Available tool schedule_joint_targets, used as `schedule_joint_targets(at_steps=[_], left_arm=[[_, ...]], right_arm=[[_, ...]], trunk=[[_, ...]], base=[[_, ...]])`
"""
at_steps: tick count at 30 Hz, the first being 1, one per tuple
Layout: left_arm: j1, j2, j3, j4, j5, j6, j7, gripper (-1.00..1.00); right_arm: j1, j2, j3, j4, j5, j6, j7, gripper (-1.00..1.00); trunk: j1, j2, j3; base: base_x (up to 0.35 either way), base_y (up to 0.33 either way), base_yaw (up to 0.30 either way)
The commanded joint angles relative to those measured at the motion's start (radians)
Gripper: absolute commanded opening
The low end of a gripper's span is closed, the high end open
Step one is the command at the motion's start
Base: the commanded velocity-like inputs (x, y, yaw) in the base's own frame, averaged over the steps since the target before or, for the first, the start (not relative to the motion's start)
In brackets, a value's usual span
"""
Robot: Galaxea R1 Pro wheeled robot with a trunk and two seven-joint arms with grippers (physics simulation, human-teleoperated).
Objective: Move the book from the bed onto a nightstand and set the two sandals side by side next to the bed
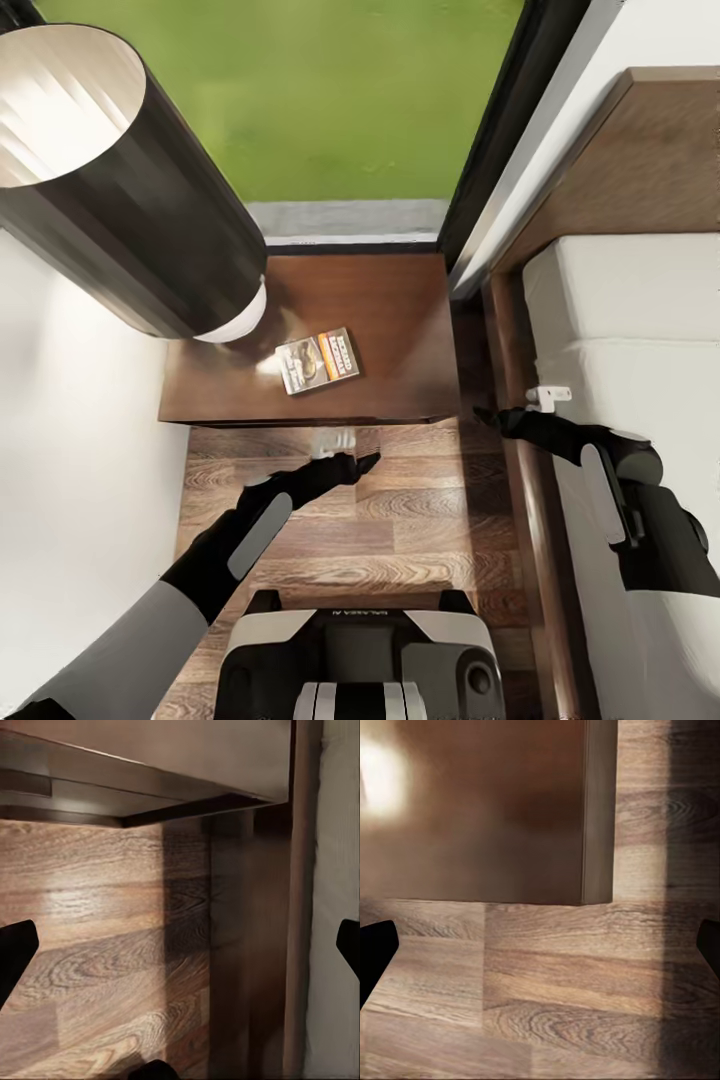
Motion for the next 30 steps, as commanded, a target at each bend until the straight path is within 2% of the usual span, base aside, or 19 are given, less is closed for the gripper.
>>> schedule_joint_targets(at_steps=[1, 4, 9, 11, 17, 19, 23, 26, 28, 30], left_arm=[[0.006, 0.001, -0.002, 0.002, 0.007, 0.006, 0.004, 1.00], [0.018, 0.005, -0.004, 0.009, 0.007, 0.018, 0.017, 1.00], [0.041, 0.039, -0.005, 0.005, 0.007, 0.084, 0.044, 1.00], [0.048, 0.050, -0.005, 0.003, 0.006, 0.100, 0.049, 1.00], [0.061, 0.061, -0.005, 0.003, 0.004, 0.109, 0.053, 1.00], [0.063, 0.077, -0.004, 0.004, 0.005, 0.111, 0.053, 1.00], [0.064, 0.092, -0.003, 0.011, 0.007, 0.111, 0.053, 1.00], [0.064, 0.109, -0.002, 0.021, 0.008, 0.109, 0.055, 1.00], [0.064, 0.120, 0.002, 0.053, 0.008, 0.105, 0.073, 1.00], [0.064, 0.122, 0.003, 0.080, 0.007, 0.103, 0.099, 1.00]], right_arm=[[0.009, 0.000, 0.000, 0.000, -0.006, 0.007, 0.000, 1.00], [0.029, 0.000, 0.001, 0.002, -0.006, 0.007, 0.000, 1.00], [0.063, 0.005, 0.014, 0.007, -0.005, 0.003, -0.004, 1.00], [0.074, 0.008, 0.036, 0.008, -0.004, -0.001, -0.006, 1.00], [0.086, 0.009, 0.059, 0.011, -0.004, -0.004, -0.008, 1.00], [0.092, 0.010, 0.061, 0.017, -0.004, -0.006, -0.010, 1.00], [0.094, 0.011, 0.063, 0.039, -0.006, -0.015, -0.015, 1.00], [0.094, 0.012, 0.067, 0.093, -0.006, -0.054, -0.022, 1.00], [0.094, 0.012, 0.084, 0.168, -0.005, -0.136, -0.032, 1.00], [0.094, 0.012, 0.098, 0.209, -0.005, -0.179, -0.046, 1.00]], trunk=[[-0.004, 0.007, 0.003], [-0.015, 0.028, 0.012], [-0.035, 0.063, 0.028], [-0.042, 0.077, 0.034], [-0.065, 0.119, 0.053], [-0.073, 0.133, 0.059], [-0.088, 0.161, 0.072], [-0.100, 0.182, 0.081], [-0.107, 0.196, 0.087], [-0.115, 0.210, 0.094]], base=[[0.000, 0.000, 0.000], [0.000, 0.000, 0.000], [0.000, 0.000, 0.000], [0.000, 0.000, 0.000], [0.000, 0.000, 0.000], [0.000, 0.000, 0.000], [0.000, 0.000, 0.000], [0.000, 0.000, 0.000], [0.000, 0.000, 0.000], [0.000, 0.000, 0.000]])
